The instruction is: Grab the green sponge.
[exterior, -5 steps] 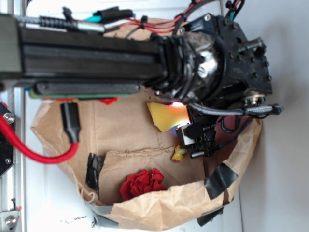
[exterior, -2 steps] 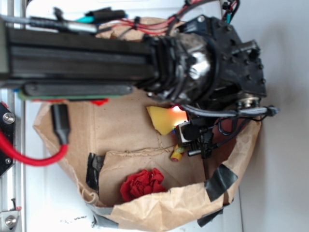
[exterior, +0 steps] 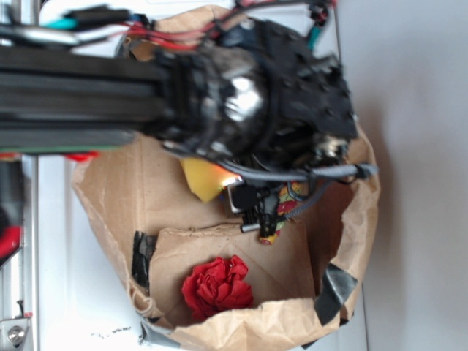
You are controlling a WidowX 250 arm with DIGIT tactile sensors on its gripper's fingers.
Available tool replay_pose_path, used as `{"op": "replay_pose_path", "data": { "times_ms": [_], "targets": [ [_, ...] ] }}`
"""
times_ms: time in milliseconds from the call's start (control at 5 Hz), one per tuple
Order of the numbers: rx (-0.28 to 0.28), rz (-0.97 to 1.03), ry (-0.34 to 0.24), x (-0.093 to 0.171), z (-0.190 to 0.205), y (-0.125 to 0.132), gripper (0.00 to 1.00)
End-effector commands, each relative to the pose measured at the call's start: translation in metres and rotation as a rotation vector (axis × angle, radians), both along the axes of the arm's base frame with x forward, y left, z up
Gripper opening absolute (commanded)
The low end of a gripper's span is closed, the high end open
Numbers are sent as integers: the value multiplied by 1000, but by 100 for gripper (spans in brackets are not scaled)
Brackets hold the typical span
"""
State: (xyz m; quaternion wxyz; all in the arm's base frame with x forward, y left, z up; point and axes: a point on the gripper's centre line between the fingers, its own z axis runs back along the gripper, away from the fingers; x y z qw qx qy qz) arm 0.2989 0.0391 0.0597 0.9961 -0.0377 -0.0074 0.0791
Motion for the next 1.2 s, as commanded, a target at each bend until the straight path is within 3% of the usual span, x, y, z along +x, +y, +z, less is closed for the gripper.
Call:
{"op": "replay_pose_path", "data": {
  "times_ms": [0, 200, 600, 1000],
  "targets": [
    [-35, -8, -179, -24, 69, 8, 0],
    [-61, -54, -219, -34, 89, -1, 0],
    [-54, -73, -275, -33, 134, -10, 0],
    [26, -72, -236, -31, 158, -22, 0]
  ]
}}
